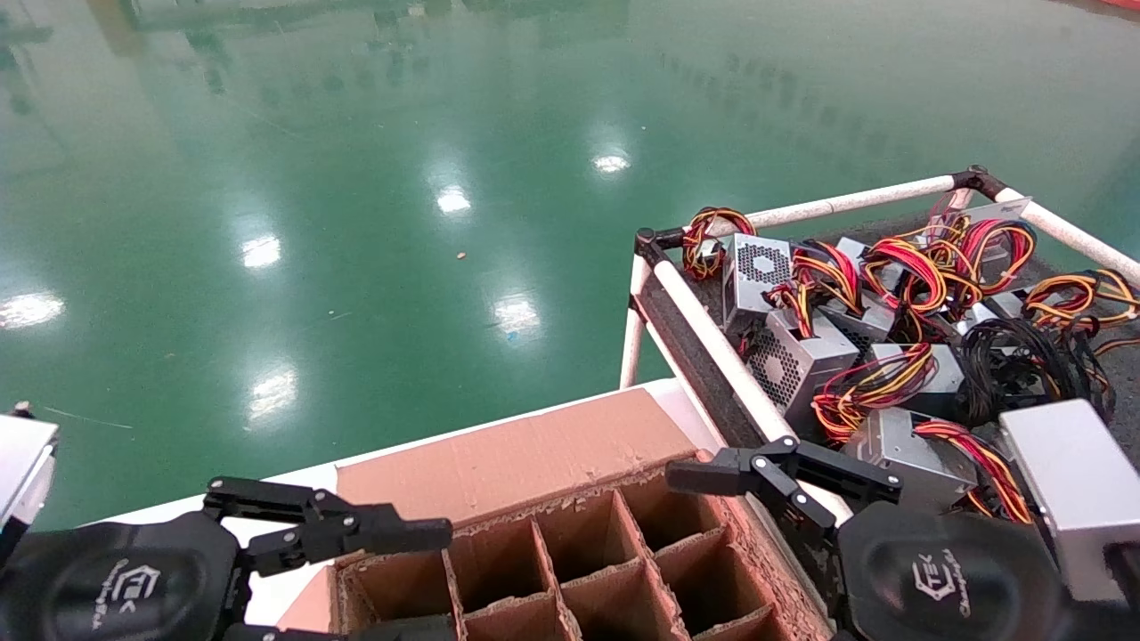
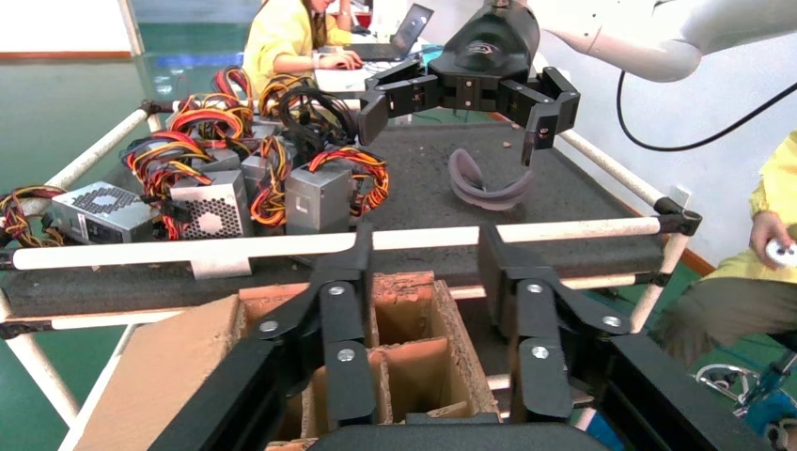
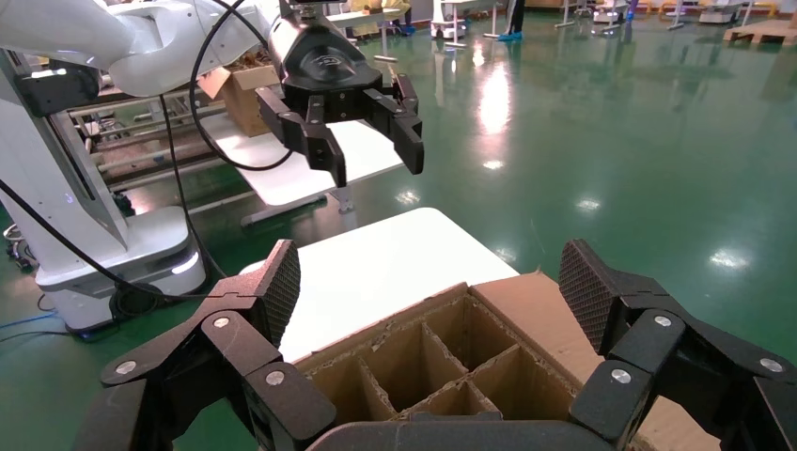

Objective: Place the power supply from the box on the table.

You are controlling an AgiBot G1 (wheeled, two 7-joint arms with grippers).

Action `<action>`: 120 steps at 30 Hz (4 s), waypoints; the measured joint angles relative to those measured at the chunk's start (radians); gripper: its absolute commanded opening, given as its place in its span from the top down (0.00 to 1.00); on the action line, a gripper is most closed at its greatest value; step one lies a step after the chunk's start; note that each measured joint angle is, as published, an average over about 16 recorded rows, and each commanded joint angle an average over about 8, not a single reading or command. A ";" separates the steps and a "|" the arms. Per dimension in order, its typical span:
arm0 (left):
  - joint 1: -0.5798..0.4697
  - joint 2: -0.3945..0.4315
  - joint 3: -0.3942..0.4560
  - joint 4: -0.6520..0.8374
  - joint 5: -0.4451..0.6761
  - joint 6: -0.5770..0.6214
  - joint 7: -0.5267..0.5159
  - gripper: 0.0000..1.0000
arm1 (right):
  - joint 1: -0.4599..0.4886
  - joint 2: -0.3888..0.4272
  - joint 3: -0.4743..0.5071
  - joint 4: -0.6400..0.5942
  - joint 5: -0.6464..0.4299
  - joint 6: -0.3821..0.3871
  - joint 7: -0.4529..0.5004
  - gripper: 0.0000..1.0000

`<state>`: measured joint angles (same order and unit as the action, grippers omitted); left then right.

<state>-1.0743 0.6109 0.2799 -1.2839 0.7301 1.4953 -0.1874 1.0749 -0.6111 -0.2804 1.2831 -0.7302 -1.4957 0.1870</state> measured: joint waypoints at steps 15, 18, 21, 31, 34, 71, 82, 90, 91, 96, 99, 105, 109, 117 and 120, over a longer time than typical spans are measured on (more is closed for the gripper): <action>0.000 0.000 0.000 0.000 0.000 0.000 0.000 1.00 | 0.000 0.000 0.000 0.000 0.000 0.000 0.000 0.00; 0.000 0.000 0.000 0.000 0.000 0.000 0.000 1.00 | 0.000 0.000 0.000 0.000 0.000 0.000 0.000 0.00; 0.000 0.000 0.000 0.000 0.000 0.000 0.000 0.87 | 0.000 0.000 0.000 0.000 0.000 0.000 0.000 0.00; 0.000 0.000 0.000 0.000 0.000 0.000 0.000 0.00 | -0.004 0.001 -0.014 -0.003 -0.030 0.002 0.000 0.00; 0.000 0.000 0.000 0.000 0.000 0.000 0.000 0.00 | -0.004 0.002 -0.030 -0.006 -0.062 0.008 0.009 0.00; -0.001 -0.001 0.003 0.001 -0.002 -0.001 0.002 0.00 | 0.289 -0.201 -0.394 -0.070 -0.574 -0.044 0.529 0.00; -0.001 -0.001 0.004 0.001 -0.002 -0.001 0.002 0.00 | 0.335 -0.249 -0.424 -0.055 -0.570 -0.042 0.718 0.00; -0.001 -0.001 0.005 0.001 -0.003 -0.001 0.003 0.00 | 0.365 -0.263 -0.459 -0.026 -0.561 -0.060 0.834 0.00; -0.001 -0.002 0.005 0.001 -0.003 -0.001 0.003 0.00 | 0.368 -0.265 -0.465 -0.023 -0.562 -0.062 0.845 0.00; -0.002 -0.002 0.005 0.001 -0.003 -0.001 0.003 0.00 | 0.380 -0.277 -0.499 -0.015 -0.572 -0.064 0.891 0.00; -0.002 -0.002 0.005 0.001 -0.003 -0.002 0.003 0.00 | 0.386 -0.287 -0.518 -0.013 -0.580 -0.061 0.912 0.00; -0.002 -0.002 0.006 0.001 -0.004 -0.002 0.003 0.00 | 0.398 -0.307 -0.551 -0.012 -0.594 -0.058 0.951 0.00; -0.002 -0.002 0.006 0.001 -0.004 -0.002 0.003 0.00 | 0.405 -0.320 -0.570 -0.011 -0.606 -0.054 0.972 0.00; -0.002 -0.002 0.006 0.001 -0.004 -0.002 0.003 0.00 | 0.415 -0.342 -0.601 -0.015 -0.627 -0.049 1.004 0.00; -0.002 -0.002 0.007 0.001 -0.004 -0.002 0.004 0.00 | 0.418 -0.350 -0.611 -0.019 -0.635 -0.047 1.015 0.00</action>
<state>-1.0763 0.6086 0.2866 -1.2828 0.7259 1.4930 -0.1838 1.4928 -0.9616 -0.8915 1.2636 -1.3656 -1.5425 1.2021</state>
